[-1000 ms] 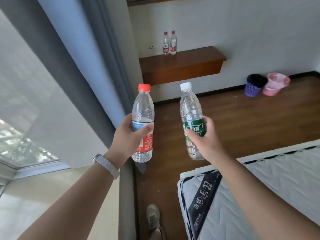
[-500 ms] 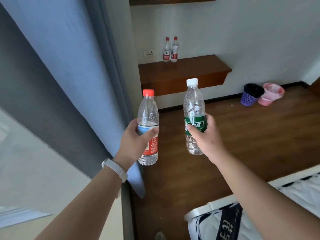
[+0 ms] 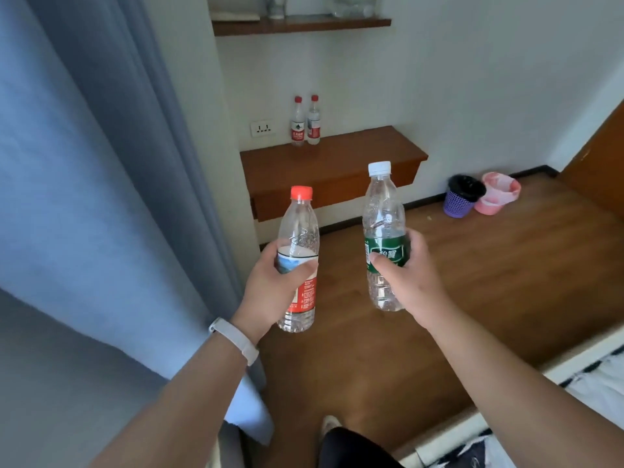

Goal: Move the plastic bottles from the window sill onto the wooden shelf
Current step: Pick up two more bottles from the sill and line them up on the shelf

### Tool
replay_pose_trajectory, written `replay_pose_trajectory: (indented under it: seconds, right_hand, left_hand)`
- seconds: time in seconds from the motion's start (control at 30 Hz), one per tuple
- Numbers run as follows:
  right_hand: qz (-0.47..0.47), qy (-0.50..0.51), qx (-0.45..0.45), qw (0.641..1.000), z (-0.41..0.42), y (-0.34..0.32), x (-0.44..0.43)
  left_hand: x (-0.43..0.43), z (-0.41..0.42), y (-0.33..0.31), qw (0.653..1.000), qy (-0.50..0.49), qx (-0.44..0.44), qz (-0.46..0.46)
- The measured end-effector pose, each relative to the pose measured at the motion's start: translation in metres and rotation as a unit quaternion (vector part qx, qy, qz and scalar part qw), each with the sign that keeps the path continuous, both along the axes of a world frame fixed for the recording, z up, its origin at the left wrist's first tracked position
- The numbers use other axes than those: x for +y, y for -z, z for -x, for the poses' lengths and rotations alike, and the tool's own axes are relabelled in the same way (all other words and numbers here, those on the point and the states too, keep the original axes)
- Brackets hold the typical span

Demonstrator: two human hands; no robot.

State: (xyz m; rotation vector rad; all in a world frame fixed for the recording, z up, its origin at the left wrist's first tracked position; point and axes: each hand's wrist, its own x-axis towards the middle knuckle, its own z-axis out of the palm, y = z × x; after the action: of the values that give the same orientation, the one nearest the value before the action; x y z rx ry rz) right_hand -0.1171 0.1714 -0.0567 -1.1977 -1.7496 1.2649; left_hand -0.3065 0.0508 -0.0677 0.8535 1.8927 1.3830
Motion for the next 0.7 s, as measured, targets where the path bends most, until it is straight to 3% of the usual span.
replay_pose_trajectory:
  seconds: [0.33, 0.7]
  right_hand:
    - [0.043, -0.003, 0.028, 0.999, 0.054, 0.012, 0.130]
    - [0.038, -0.003, 0.036, 0.999, 0.052, -0.003, 0.261]
  left_hand:
    - [0.144, 0.043, -0.007, 0.999, -0.009, 0.019, 0.024]
    - [0.283, 0.060, -0.028, 0.998, 0.036, 0.055, 0.013]
